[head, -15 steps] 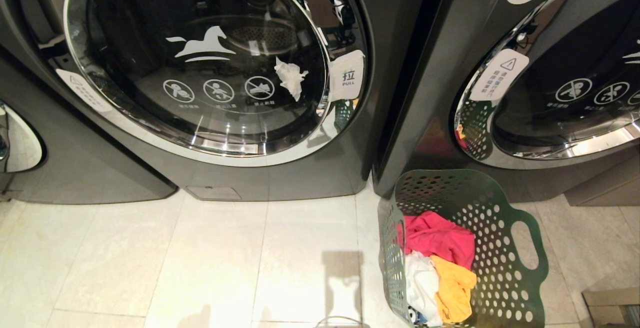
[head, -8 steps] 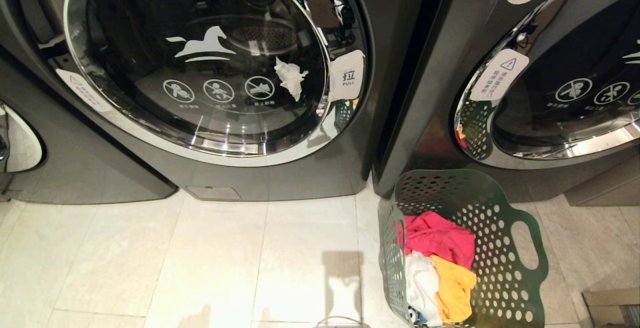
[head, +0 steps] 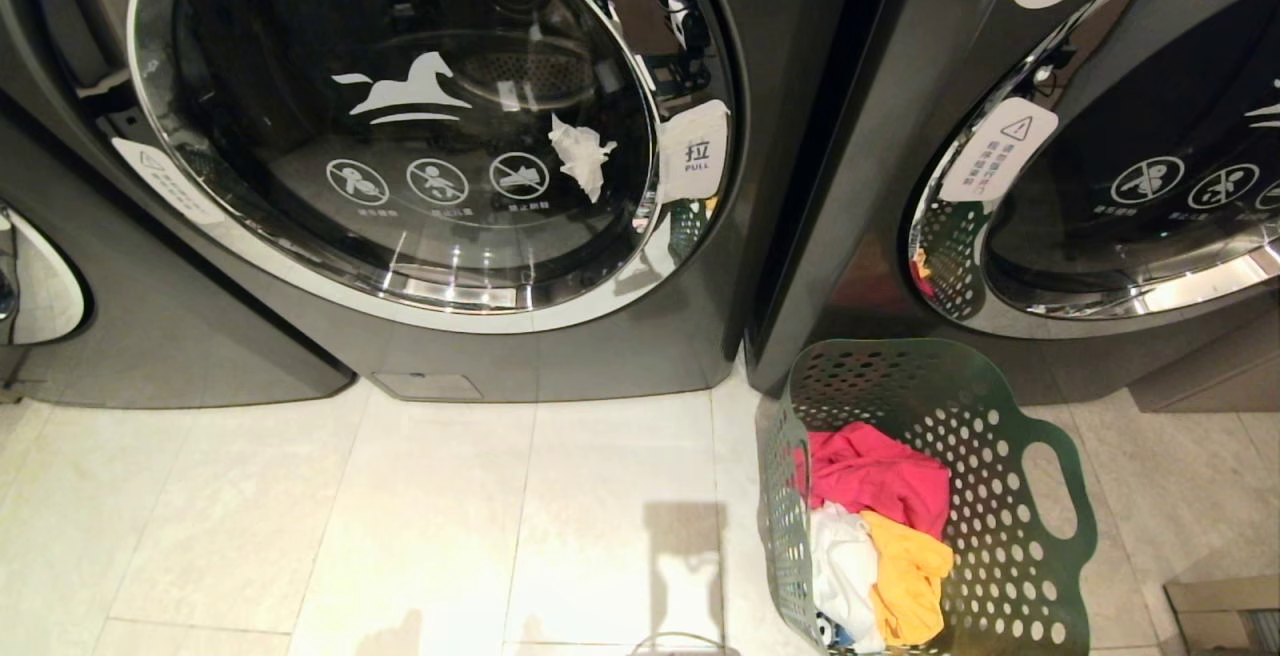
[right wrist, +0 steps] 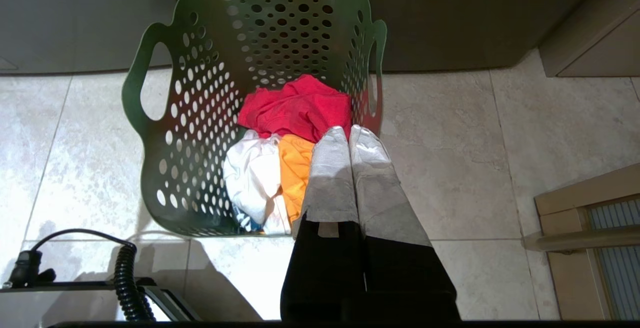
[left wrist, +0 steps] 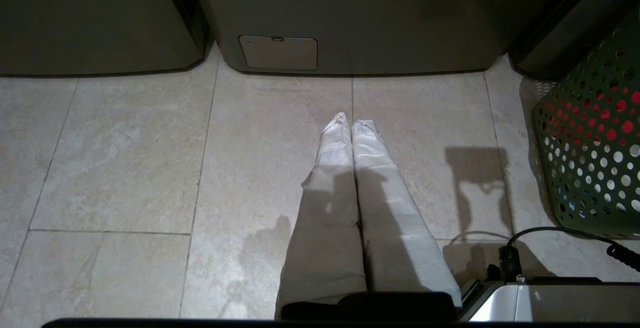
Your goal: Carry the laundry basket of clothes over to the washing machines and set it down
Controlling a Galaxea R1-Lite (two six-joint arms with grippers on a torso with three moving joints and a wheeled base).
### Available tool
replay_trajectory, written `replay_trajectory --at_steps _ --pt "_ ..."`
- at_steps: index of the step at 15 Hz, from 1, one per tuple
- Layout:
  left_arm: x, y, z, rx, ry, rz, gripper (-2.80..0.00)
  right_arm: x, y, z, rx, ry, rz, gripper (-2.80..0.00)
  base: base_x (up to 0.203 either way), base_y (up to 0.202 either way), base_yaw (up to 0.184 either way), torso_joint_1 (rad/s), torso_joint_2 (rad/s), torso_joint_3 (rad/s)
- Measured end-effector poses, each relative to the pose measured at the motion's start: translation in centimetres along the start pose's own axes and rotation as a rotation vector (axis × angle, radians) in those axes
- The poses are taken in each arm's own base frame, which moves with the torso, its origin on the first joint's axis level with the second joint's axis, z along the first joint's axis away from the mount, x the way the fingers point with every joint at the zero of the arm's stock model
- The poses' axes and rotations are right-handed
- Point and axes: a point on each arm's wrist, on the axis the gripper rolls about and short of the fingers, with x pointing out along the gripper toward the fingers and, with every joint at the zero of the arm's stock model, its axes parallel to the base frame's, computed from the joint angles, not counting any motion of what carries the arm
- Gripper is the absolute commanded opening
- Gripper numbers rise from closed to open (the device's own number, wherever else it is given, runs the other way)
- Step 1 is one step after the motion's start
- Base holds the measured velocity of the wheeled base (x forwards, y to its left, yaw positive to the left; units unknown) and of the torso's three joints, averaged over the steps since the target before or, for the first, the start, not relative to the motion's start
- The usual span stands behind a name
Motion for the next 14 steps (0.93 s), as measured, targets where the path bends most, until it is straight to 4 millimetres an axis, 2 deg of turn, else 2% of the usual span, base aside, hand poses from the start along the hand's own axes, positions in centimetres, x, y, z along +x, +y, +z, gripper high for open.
replay_trajectory --at_steps 6,14 --pt "0.00 -0.08 -0.08 0.122 0.006 -0.034 -2.80 0.00 0.01 -0.04 -0.047 0.004 0.005 -2.80 0.000 0.000 0.000 0.000 0.00 0.000" --pt "0.00 -0.08 -0.06 0.096 0.005 -0.034 -2.80 -0.01 0.00 -0.02 -0.007 0.004 0.000 -2.80 0.000 0.000 0.000 0.000 0.00 0.000"
